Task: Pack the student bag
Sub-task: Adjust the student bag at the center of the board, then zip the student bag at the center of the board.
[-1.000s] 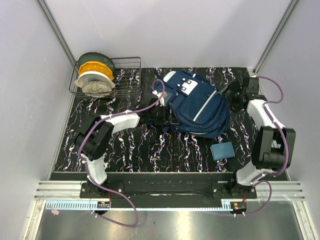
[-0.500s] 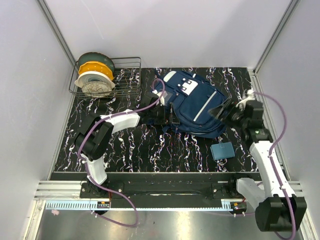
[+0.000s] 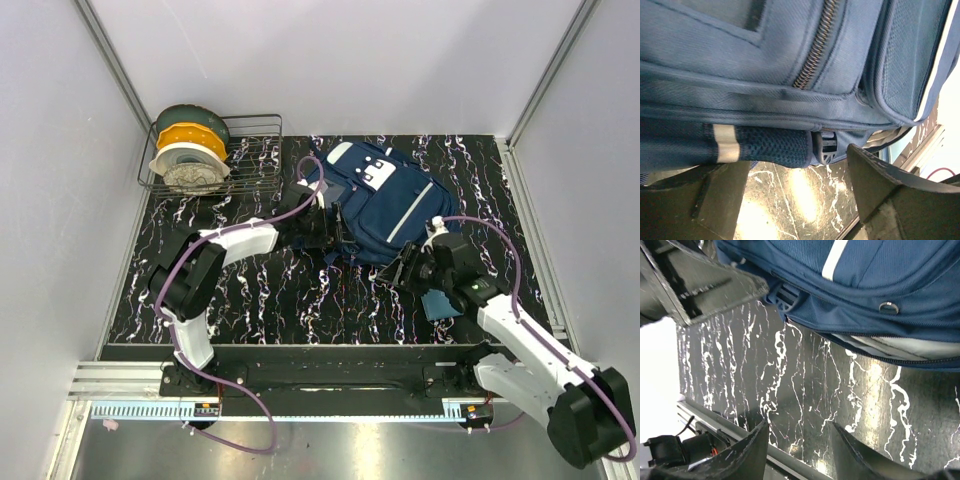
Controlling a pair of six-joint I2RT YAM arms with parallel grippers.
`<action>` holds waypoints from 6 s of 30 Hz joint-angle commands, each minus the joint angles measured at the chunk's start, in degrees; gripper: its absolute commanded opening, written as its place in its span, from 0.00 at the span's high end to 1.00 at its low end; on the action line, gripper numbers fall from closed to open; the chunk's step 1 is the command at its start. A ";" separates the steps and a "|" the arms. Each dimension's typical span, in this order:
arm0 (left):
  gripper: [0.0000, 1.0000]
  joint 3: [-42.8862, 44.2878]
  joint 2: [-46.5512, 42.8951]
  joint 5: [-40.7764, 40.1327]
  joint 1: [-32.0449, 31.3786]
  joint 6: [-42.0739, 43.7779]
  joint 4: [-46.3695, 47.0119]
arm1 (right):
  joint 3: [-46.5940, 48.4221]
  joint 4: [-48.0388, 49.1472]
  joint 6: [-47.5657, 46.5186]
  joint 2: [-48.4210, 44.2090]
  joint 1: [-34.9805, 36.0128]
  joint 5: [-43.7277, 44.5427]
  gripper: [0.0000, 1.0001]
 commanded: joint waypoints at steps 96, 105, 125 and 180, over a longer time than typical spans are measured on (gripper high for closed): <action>1.00 4.52 -1.32 3.37 2.27 -3.58 -1.02 | 19.72 27.22 0.45 49.75 29.95 67.39 1.00; 1.00 4.96 -2.20 1.35 3.94 -0.86 -3.66 | 11.45 26.01 -1.22 36.92 29.95 58.18 1.00; 1.00 3.47 -5.28 0.03 6.75 2.48 -6.29 | 3.02 15.39 3.44 21.63 29.51 53.24 1.00; 0.04 -19.03 -12.49 6.45 -0.89 -19.64 20.42 | 1.17 20.73 3.09 15.56 28.89 40.58 1.00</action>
